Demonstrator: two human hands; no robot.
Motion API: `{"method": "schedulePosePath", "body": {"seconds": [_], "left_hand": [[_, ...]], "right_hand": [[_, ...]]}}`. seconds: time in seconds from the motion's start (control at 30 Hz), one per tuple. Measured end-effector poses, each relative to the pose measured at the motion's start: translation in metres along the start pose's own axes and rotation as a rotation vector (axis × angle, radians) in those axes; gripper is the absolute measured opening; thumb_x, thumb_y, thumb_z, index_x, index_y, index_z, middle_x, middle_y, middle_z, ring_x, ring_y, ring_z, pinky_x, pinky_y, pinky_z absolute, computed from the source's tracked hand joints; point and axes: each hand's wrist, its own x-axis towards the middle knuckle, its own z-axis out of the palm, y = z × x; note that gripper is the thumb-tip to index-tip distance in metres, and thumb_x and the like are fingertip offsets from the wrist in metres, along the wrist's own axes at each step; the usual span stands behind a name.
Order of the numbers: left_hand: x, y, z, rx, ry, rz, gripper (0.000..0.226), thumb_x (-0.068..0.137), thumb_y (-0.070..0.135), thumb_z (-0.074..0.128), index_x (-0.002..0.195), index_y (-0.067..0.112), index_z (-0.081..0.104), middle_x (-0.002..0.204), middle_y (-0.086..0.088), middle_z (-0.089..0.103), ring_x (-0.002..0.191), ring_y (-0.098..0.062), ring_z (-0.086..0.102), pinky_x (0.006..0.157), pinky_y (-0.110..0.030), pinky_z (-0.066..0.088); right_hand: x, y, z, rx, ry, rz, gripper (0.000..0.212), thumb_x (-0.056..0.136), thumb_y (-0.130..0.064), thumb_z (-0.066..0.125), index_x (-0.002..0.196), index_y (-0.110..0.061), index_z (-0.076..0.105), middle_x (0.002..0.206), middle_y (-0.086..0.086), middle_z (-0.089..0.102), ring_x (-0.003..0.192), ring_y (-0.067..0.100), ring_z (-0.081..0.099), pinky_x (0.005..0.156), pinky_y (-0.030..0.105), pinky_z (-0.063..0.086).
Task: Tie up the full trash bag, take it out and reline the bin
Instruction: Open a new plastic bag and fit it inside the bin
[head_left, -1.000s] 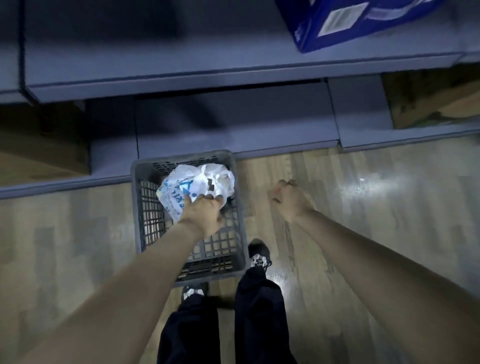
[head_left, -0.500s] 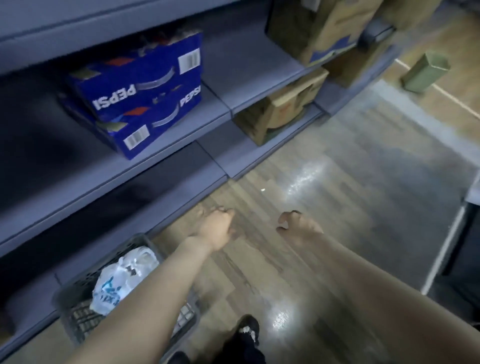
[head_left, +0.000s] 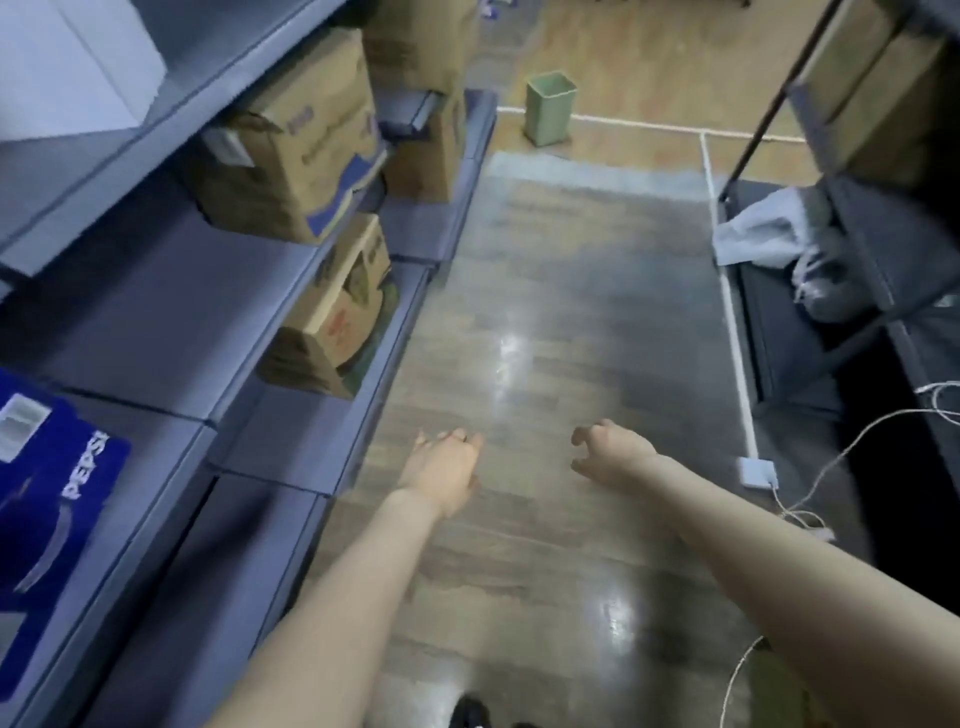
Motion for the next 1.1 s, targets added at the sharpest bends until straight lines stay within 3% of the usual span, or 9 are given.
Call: {"method": "schedulePosePath", "body": {"seconds": [0.2,0.33,0.5,0.63,0.8,1.1], "left_hand": [[0.074,-0.009,-0.06,0.172,-0.004,0.128,0.046,0.093,0.028,0.05,0.136,0.013,0.038,0.135,-0.009,0.044,0.13,-0.026,0.04,0.111,-0.046,0.024],[0.131,-0.008,-0.108,0.231,0.017,0.191,0.045,0.093,0.027,0.05,0.134,0.012,0.038,0.134,-0.011,0.045,0.128,-0.027,0.042,0.11,-0.048,0.026],[0.218,0.054,-0.151,0.228,0.005,0.366,0.048,0.092,0.034,0.052,0.133,0.013,0.039,0.135,-0.011,0.046,0.128,-0.028,0.043,0.105,-0.044,0.033],[0.285,0.129,-0.182,0.186,0.011,0.535,0.052,0.092,0.038,0.052,0.135,0.013,0.037,0.134,-0.011,0.046,0.127,-0.028,0.044,0.111,-0.049,0.027],[0.356,0.174,-0.228,0.209,-0.015,0.574,0.055,0.092,0.042,0.052,0.137,0.016,0.035,0.135,-0.007,0.045,0.127,-0.026,0.044,0.111,-0.05,0.026],[0.496,0.203,-0.29,0.29,-0.034,0.561,0.052,0.091,0.044,0.052,0.134,0.019,0.037,0.139,-0.004,0.045,0.128,-0.024,0.045,0.111,-0.049,0.028]], "right_hand": [[0.023,0.037,-0.059,-0.02,0.093,0.136,0.043,0.091,-0.022,0.047,0.134,-0.017,0.044,0.135,0.013,0.039,0.12,0.032,0.051,0.096,0.036,0.043],[0.037,0.06,-0.105,0.008,0.169,0.2,0.042,0.092,-0.027,0.049,0.132,-0.017,0.043,0.132,0.012,0.039,0.116,0.032,0.053,0.091,0.037,0.045],[0.048,0.111,-0.15,0.118,0.221,0.276,0.046,0.091,-0.031,0.05,0.134,-0.02,0.041,0.134,0.01,0.04,0.116,0.033,0.052,0.093,0.039,0.045],[0.066,0.181,-0.18,0.237,0.253,0.387,0.048,0.09,-0.03,0.051,0.135,-0.018,0.041,0.135,0.011,0.041,0.117,0.033,0.052,0.095,0.037,0.044],[0.098,0.252,-0.223,0.425,0.294,0.466,0.048,0.09,-0.03,0.05,0.136,-0.017,0.041,0.135,0.011,0.042,0.117,0.03,0.052,0.096,0.036,0.044],[0.188,0.324,-0.292,0.544,0.296,0.524,0.048,0.091,-0.029,0.049,0.137,-0.019,0.039,0.139,0.009,0.041,0.121,0.03,0.05,0.096,0.035,0.042]]}}
